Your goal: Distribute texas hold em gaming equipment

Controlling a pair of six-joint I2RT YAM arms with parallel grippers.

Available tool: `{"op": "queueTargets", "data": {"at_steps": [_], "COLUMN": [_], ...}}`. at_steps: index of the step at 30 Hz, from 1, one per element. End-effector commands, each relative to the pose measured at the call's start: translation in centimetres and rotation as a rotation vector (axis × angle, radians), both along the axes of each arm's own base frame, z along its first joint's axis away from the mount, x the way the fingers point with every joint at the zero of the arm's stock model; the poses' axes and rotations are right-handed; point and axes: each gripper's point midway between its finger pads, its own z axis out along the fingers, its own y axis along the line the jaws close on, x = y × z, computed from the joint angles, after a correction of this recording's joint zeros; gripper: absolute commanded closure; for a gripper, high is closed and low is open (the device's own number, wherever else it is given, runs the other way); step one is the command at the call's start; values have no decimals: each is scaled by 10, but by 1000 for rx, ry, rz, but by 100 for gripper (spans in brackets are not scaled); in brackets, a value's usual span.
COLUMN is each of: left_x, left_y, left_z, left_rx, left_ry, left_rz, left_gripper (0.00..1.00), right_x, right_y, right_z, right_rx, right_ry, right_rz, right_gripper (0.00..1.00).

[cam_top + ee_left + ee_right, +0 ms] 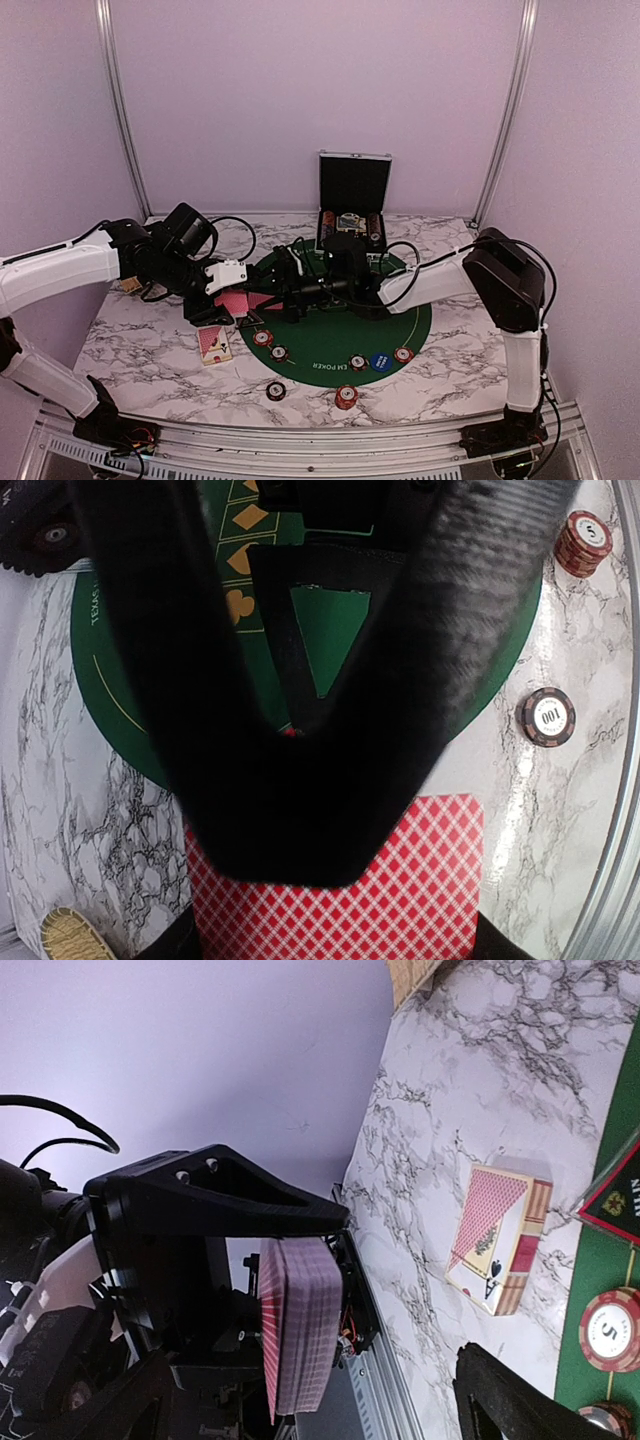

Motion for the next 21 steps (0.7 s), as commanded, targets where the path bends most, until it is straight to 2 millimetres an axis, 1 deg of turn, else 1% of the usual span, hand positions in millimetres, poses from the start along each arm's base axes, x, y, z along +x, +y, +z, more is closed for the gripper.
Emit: {"op": "queueTargets", "data": {"at_steps": [1, 11, 21], "left_x": [5, 6, 7], "left_y": [-4, -4, -5], "left_z": [10, 10, 10], "left_rx": [-13, -13, -13], "left_ry": [-6, -6, -7], "left_rz": [7, 11, 9], "left_gripper": [100, 100, 100], "right_x": [-4, -8, -11], "right_y": [15, 32, 54], "right_z": [17, 8, 8], "right_rx": [69, 62, 81], "right_ry": [-14, 19, 32], "right_rz": [36, 65, 100], "right_gripper": [4, 7, 7]}}
